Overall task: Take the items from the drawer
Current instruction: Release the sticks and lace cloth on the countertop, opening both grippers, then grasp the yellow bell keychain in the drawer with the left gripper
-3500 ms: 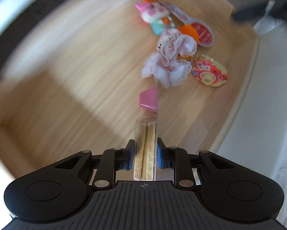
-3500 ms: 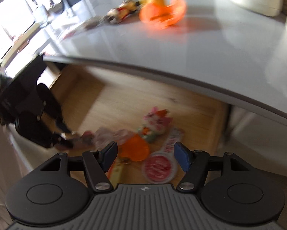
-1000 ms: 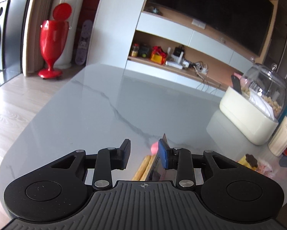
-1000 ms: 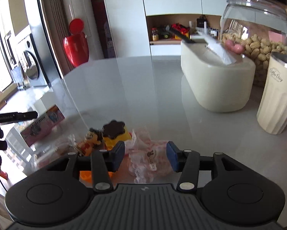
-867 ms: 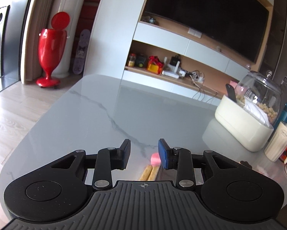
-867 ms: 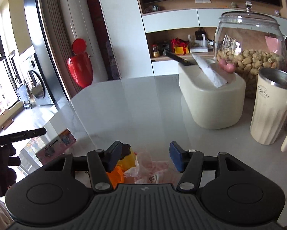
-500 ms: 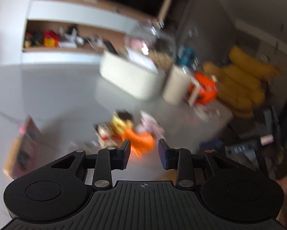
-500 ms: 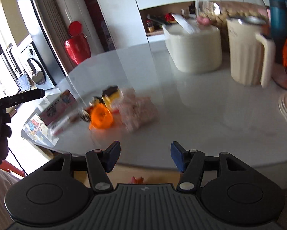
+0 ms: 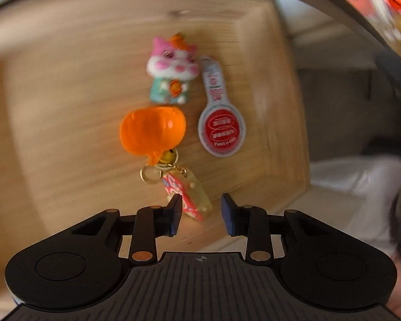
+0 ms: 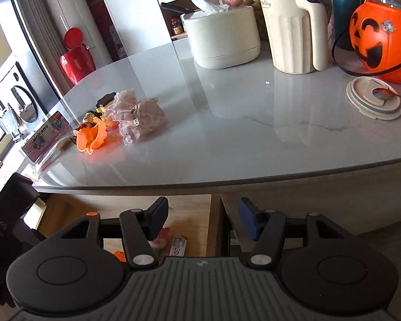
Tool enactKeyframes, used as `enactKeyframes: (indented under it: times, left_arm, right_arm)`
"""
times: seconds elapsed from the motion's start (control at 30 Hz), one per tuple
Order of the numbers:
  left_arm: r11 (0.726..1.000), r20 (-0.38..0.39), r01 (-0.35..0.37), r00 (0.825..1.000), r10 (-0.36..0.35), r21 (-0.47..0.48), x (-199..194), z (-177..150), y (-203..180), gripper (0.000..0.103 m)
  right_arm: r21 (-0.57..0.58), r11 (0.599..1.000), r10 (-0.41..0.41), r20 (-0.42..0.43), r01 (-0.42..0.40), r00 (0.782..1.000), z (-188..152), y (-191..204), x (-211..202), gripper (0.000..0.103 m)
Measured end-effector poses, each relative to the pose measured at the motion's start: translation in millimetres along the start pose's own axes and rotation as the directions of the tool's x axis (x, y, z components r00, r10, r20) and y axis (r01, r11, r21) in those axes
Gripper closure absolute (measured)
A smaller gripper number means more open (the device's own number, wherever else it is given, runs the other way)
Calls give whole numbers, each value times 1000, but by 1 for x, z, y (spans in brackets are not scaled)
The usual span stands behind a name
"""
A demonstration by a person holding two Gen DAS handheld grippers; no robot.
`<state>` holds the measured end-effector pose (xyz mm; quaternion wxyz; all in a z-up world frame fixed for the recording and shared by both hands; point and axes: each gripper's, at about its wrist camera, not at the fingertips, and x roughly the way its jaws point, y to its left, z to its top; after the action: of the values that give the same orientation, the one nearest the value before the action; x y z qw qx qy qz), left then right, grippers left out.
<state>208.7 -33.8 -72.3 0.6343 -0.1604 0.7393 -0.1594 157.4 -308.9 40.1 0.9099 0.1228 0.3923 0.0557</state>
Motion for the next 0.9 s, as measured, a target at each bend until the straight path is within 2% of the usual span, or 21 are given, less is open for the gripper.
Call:
enactKeyframes:
  times: [0.07, 0.17, 0.2, 0.27, 0.33, 0.43, 0.63, 0.73, 0.83, 0.9]
  left_arm:
    - [998, 7, -58, 998, 58, -33, 6, 1, -3, 68]
    - [990, 10, -137, 991, 137, 20, 14, 4, -11, 67]
    - [990, 0, -142, 990, 142, 24, 16, 6, -11, 62]
    - [987, -27, -157, 987, 158, 30, 26, 11, -13, 65]
    - [984, -70, -173, 982, 175, 30, 38, 15, -13, 64]
    - [982, -118, -182, 975, 187, 47, 48, 20, -15, 64]
    - [967, -104, -196, 971, 214, 162, 51, 16, -26, 64]
    - [963, -87, -189, 974, 208, 195, 48, 11, -25, 65]
    - [963, -63, -178, 979, 195, 202, 41, 7, -18, 67]
    - [969, -38, -159, 985, 170, 191, 31, 4, -9, 74]
  right_arm:
    - [-18, 1000, -6, 3, 6, 1000, -2, 2, -1, 45]
    - [-53, 999, -10, 6, 11, 1000, -5, 6, -3, 45]
    - [-62, 998, -12, 5, 13, 1000, -6, 7, -3, 45]
    - [-77, 997, -29, -3, 29, 1000, -8, 9, 0, 45]
    - [-95, 994, -52, -17, 50, 998, -10, 12, 5, 45]
    - [-153, 985, -83, -16, 79, 996, -13, 22, 9, 45]
    - [-225, 965, -120, 61, 131, 991, -17, 37, 7, 44]
    - [-232, 959, -142, 109, 164, 984, -16, 39, 5, 40]
    - [-221, 969, -103, 53, 112, 993, -12, 38, 9, 39]
    - [-213, 974, -71, 16, 73, 997, -11, 39, 13, 39]
